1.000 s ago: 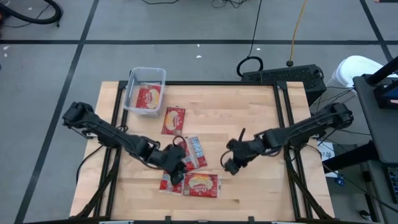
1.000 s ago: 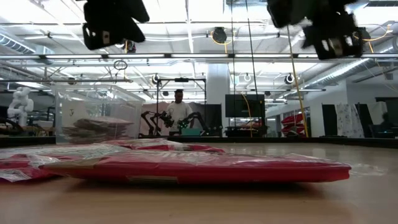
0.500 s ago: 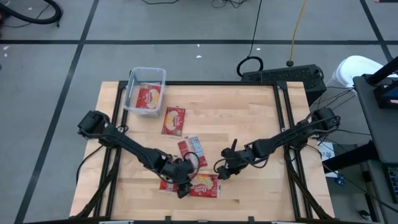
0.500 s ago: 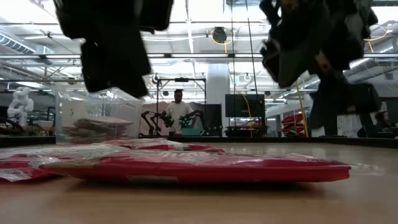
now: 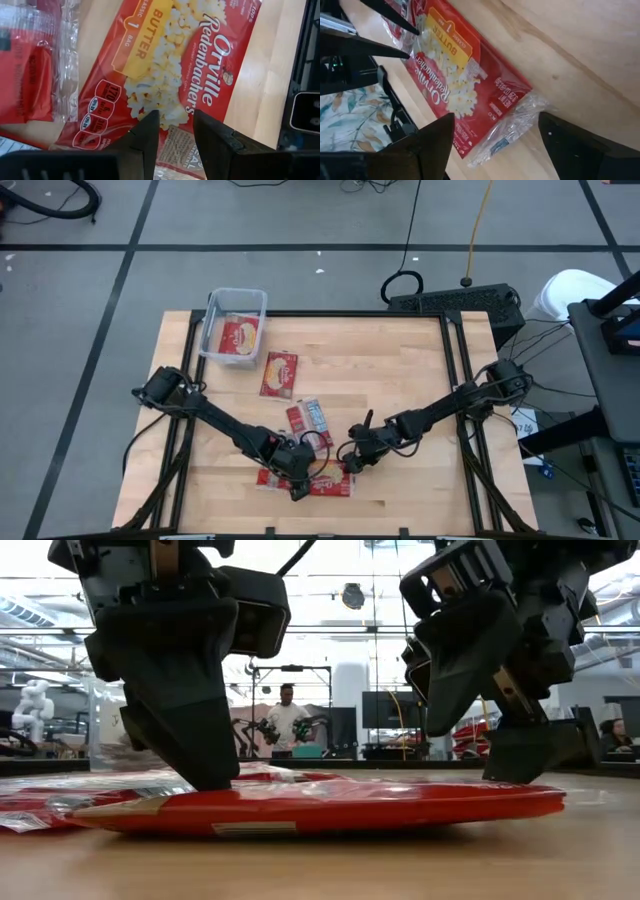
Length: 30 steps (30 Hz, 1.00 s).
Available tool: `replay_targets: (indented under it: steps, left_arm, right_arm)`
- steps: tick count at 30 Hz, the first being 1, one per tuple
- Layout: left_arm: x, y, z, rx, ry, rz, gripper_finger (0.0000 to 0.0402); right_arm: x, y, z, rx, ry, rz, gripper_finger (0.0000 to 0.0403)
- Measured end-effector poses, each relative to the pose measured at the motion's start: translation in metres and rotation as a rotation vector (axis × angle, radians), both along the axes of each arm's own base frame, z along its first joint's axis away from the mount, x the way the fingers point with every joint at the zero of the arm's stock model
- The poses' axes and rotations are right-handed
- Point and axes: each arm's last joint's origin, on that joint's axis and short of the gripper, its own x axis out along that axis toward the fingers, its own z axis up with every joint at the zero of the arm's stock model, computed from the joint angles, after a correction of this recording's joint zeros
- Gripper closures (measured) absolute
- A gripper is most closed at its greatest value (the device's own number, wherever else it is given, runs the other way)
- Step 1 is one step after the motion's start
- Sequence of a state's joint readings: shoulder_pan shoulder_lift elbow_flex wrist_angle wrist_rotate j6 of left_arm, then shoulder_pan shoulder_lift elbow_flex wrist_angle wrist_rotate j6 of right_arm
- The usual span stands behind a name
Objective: Sort popcorn bags into baskets
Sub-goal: Put the red popcorn bag into the transparent container
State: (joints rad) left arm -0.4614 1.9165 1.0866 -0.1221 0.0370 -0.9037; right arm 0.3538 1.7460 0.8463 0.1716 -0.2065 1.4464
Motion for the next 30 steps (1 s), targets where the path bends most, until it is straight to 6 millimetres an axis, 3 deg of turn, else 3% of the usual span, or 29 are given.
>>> replay_targets:
  steps: [6, 10, 16, 20, 22, 30]
  left_arm:
    - [0.003, 0.002, 0.000, 0.104, -0.081, -0.083, 0.0275]
    - [0.007, 0.007, 0.004, 0.169, -0.137, -0.116, 0.0275]
    - [-0.002, 0.014, 0.042, 0.129, -0.177, -0.067, 0.0275]
    - [-0.010, 0.004, 0.055, 0.099, -0.208, -0.105, 0.0275]
    - [-0.011, -0.003, 0.051, 0.108, -0.216, -0.146, 0.0275]
    - [0.001, -0.009, 0.004, 0.158, -0.163, -0.162, 0.0275]
  right_arm:
    - [-0.004, -0.001, 0.021, 0.081, -0.013, -0.006, 0.0120]
    - [-0.011, -0.007, 0.030, 0.027, 0.000, -0.031, 0.0120]
    - [-0.012, -0.018, 0.026, -0.067, 0.010, -0.011, 0.0120]
    - [-0.005, -0.026, 0.024, -0.093, -0.033, -0.004, 0.0120]
    - [0.000, -0.030, 0.025, -0.102, -0.075, -0.004, 0.0120]
    - [0.011, -0.035, 0.010, -0.103, -0.118, 0.034, 0.0120]
